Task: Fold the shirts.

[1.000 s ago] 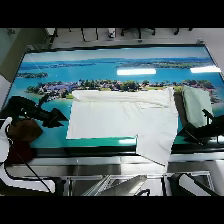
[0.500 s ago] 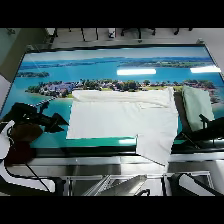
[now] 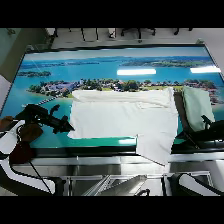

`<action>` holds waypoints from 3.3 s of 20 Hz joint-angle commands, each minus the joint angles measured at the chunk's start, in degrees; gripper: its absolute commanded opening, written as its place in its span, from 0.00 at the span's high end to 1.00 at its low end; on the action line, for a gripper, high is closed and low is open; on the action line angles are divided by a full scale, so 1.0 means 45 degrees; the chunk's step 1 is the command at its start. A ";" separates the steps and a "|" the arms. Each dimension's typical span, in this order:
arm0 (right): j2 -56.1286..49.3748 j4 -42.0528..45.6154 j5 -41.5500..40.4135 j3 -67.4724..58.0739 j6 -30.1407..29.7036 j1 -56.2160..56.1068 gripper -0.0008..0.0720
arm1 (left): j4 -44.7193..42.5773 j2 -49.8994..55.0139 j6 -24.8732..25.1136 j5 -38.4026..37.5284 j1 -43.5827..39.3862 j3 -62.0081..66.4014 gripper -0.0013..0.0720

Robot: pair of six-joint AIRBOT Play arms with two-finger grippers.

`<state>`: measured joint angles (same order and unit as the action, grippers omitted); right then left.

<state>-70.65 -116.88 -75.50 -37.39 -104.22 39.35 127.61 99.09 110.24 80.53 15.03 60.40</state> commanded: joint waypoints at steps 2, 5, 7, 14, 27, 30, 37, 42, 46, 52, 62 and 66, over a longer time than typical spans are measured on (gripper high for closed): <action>-0.0753 -0.0253 0.0146 0.0097 -0.0209 0.0257 0.33 | -0.0015 0.0019 0.0053 0.0092 -0.0049 -0.0005 0.96; -0.1763 -0.1423 0.0117 0.0364 -0.0923 0.0257 0.33 | -0.0005 0.0010 0.0053 0.0107 -0.0049 -0.0005 0.96; -0.2297 -0.1666 0.0117 0.0636 -0.1054 0.0253 0.33 | -0.0015 -0.0155 0.0073 0.0087 -0.0044 0.0000 0.96; -0.2900 -0.2764 -0.0821 0.0962 -0.1719 -0.0015 0.33 | -0.0019 -0.1671 0.0083 -0.0432 -0.0034 0.0000 0.96; -0.0583 -0.2006 -0.0719 0.0957 -0.1103 -0.0840 0.96 | -0.2652 -0.3813 -0.0724 0.0612 0.0534 -0.0010 0.96; 0.0656 0.1044 -0.0457 0.0967 0.1073 -0.0826 0.96 | -0.4143 -0.4153 -0.0928 0.1651 0.1273 -0.0039 0.96; 0.1535 -0.4624 0.1535 0.0039 -0.1608 -0.1520 0.96 | -0.4318 -0.4158 -0.1078 0.0748 0.0505 0.0277 0.96; -0.0617 -0.4605 0.3526 -0.3439 -0.1258 -0.4294 0.96 | -0.4362 -0.3279 -0.1729 -0.0680 -0.0981 0.3376 0.96; -0.3381 -0.4609 0.3920 -0.6241 -0.1117 -0.5450 0.96 | -0.4352 -0.1219 -0.1987 -0.0670 -0.1457 0.5503 0.96; -0.5931 -0.4439 0.4129 -0.7854 -0.1132 -0.5770 0.96 | -0.4367 0.1724 -0.2565 -0.0418 -0.1715 0.7281 0.96; -0.5950 -0.3905 0.2895 -0.8529 -0.1535 -0.5275 0.46 | -0.4362 0.2594 -0.2759 0.0724 -0.2166 0.9423 0.14; -0.5955 -0.1515 0.0991 -0.9534 -0.1122 -0.4624 0.04 | -0.4362 0.2579 -0.3016 0.2710 -0.2035 1.1390 0.14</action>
<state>-97.41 -130.80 -64.86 -77.89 -110.76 16.86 107.98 110.61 97.84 86.43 5.63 106.17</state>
